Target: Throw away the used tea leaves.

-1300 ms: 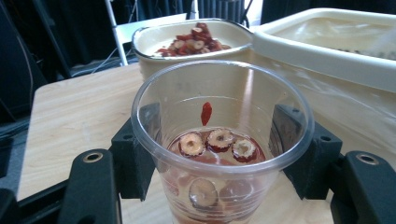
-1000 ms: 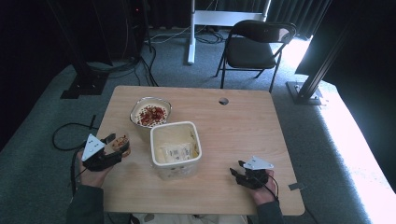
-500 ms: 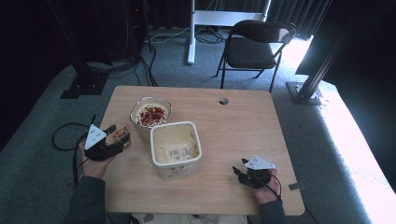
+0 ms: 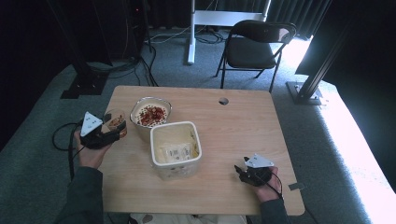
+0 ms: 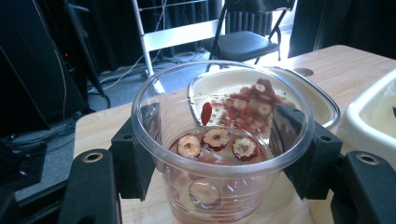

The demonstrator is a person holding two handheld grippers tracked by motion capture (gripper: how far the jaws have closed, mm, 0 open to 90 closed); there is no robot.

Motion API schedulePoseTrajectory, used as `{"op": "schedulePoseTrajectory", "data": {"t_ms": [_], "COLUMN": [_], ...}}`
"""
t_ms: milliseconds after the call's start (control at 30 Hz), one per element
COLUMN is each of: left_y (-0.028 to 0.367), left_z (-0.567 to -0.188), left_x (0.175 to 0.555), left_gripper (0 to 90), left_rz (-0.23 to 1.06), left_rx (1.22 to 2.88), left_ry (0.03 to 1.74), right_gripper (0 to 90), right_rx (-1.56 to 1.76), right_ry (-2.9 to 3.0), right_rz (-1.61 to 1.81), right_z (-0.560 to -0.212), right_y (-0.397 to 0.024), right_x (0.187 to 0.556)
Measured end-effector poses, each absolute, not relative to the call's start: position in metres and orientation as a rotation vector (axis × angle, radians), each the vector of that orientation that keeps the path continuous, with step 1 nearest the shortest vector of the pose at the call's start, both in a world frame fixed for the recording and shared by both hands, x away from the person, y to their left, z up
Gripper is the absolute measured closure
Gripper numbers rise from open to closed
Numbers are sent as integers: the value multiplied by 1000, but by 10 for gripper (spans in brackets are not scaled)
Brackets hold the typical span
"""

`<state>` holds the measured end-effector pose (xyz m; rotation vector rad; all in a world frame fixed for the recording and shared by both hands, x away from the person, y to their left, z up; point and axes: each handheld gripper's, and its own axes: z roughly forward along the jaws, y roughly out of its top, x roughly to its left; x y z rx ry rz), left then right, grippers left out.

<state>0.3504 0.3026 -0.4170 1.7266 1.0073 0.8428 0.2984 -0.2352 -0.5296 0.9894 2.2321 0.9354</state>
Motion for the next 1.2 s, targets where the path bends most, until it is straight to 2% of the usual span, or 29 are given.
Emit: {"op": "schedulePoseTrajectory", "data": {"t_ms": [367, 1200], "left_y": [306, 308], "left_z": [-395, -348], "left_x": [367, 400], "left_gripper": [356, 356], "left_rz": [882, 946], "left_rx": [1715, 1697], "left_ry": [1018, 1039], "right_gripper": [424, 389], "right_rx": [992, 1051], "right_ry": [2218, 2242], "right_rz": [940, 914], "right_z": [-524, -541], "right_y": [-239, -235], "right_x": [303, 307]}}
